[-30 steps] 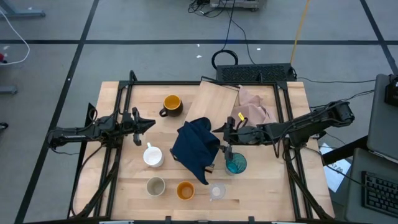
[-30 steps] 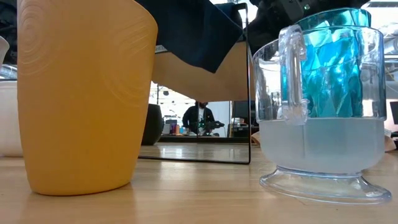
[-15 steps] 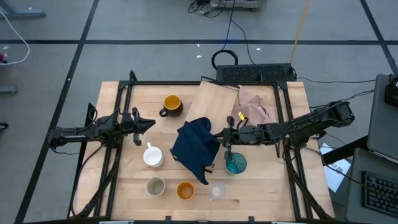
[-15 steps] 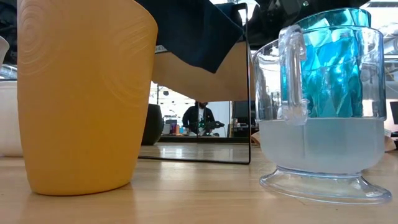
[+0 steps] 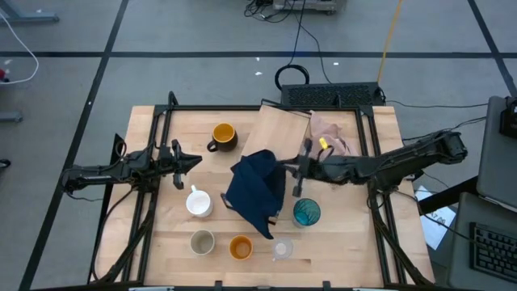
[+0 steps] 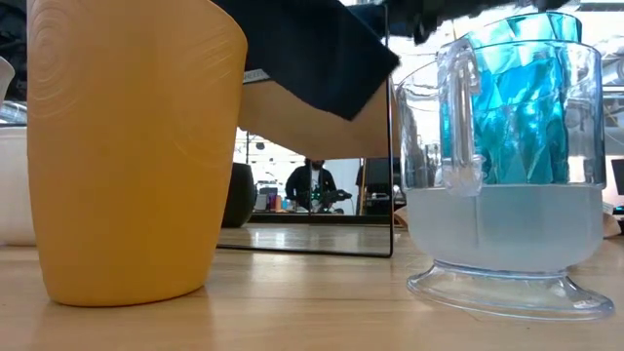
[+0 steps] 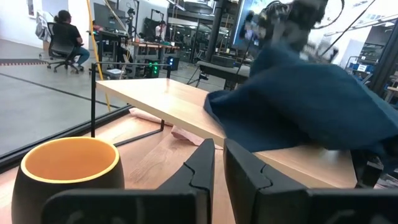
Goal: Stack small to large cups/mugs on shelf
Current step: Remove the dark blue table napkin from the shelf
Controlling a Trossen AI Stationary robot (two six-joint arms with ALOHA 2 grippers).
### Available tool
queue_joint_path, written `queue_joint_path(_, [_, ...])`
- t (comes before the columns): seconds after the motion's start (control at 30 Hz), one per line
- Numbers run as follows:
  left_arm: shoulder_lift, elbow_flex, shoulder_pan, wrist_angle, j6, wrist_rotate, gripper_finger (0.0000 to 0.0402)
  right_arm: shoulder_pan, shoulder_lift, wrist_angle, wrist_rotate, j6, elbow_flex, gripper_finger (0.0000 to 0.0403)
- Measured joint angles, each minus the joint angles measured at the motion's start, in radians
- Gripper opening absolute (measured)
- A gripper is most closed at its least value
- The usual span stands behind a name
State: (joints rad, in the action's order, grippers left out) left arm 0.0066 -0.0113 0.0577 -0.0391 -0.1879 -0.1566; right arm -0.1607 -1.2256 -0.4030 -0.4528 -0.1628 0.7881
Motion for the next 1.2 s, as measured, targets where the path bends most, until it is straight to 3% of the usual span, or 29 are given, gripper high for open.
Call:
queue_joint_path(0.23, [0.0,0.0,0.0,0.0,0.0,0.001,0.0037,0.033,0.183,-0.001,-0.122,-0.215,0.085,0.0])
queue_joint_path(0.47, [0.0,0.0,0.0,-0.001,-0.003,0.009,0.0037,0.086,0.275,0.034,-0.177,-0.357,0.189,0.0])
queue_joint_path(0.6, [0.0,0.0,0.0,0.0,-0.005,0.025,0.0037,0.088,0.279,0.043,-0.26,-0.481,0.24,0.0])
queue_joint_path(1.07, [0.0,0.0,0.0,0.0,-0.005,0.025,0.0037,0.107,0.219,0.042,-0.315,-0.708,0.465,0.0])
queue_joint_path(1.2, [0.0,0.0,0.0,0.0,-0.005,0.026,0.0037,0.11,0.198,0.041,-0.395,-0.804,0.525,0.0])
